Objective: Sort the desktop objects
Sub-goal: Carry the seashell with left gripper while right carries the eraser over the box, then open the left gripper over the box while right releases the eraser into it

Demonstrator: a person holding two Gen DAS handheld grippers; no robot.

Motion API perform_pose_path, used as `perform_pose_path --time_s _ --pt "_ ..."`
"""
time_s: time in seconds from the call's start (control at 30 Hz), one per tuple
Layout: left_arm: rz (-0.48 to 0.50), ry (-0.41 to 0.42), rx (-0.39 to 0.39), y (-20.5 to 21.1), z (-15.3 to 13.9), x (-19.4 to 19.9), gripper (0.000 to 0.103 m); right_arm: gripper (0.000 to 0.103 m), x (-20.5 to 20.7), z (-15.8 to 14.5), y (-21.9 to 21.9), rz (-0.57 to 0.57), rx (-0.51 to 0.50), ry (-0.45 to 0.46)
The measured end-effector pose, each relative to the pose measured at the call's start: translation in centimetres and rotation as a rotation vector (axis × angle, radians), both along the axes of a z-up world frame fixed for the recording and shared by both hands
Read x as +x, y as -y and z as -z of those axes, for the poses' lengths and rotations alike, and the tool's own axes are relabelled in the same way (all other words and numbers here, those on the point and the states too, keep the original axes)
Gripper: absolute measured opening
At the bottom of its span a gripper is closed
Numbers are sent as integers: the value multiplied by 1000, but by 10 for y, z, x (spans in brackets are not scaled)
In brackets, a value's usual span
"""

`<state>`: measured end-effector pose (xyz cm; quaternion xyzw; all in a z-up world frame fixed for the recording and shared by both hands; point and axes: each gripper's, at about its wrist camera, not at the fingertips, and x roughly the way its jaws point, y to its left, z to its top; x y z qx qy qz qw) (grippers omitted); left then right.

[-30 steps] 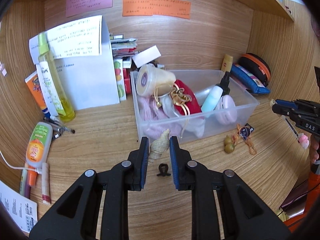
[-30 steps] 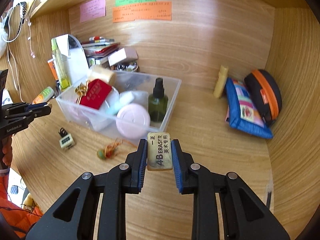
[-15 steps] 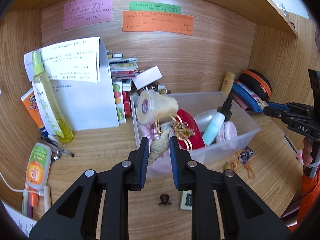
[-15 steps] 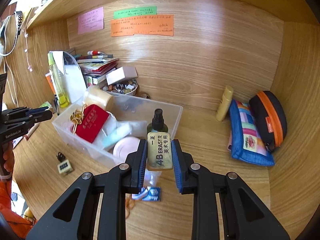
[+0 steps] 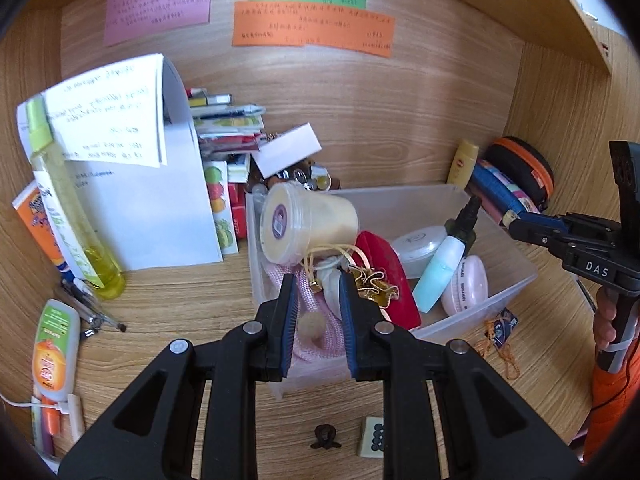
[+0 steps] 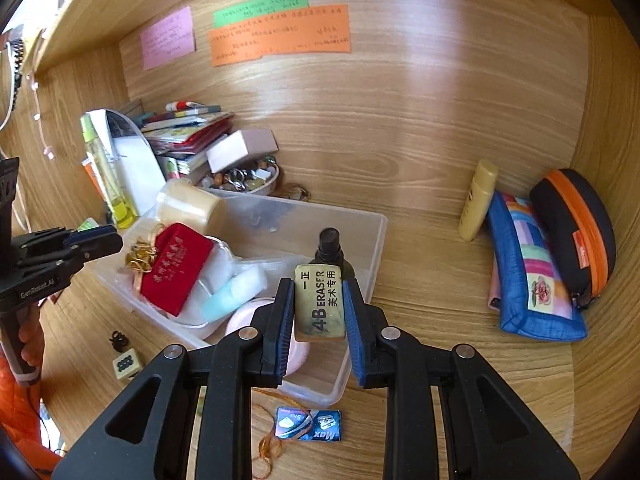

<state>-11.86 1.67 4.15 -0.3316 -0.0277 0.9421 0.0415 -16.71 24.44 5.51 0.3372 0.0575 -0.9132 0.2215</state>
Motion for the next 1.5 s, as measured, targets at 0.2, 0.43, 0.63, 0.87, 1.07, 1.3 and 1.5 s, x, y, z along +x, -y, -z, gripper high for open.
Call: perform_pose_path --time_s 0.2,0.43,0.63,0.87,1.07,1.3,1.5 --pt "-2 12 6 -1 5 -8 20 22 -6 8 2 -11 -11 23" --pt "-9 37 13 2 15 -16 20 22 -10 18 7 -29 4 50" --pt "-7 40 24 3 15 -14 20 22 -6 18 11 -35 11 42" --pt "-20 21 34 7 10 -7 37 22 -6 16 11 -27 16 42" --pt "-47 -21 25 12 1 5 57 30 -2 9 8 -14 14 22" --pt "-77 -48 19 18 -8 19 71 51 10 -1 4 10 26 -29" --pt "-89 -42 20 21 -8 31 76 62 26 -5 2 20 49 -58"
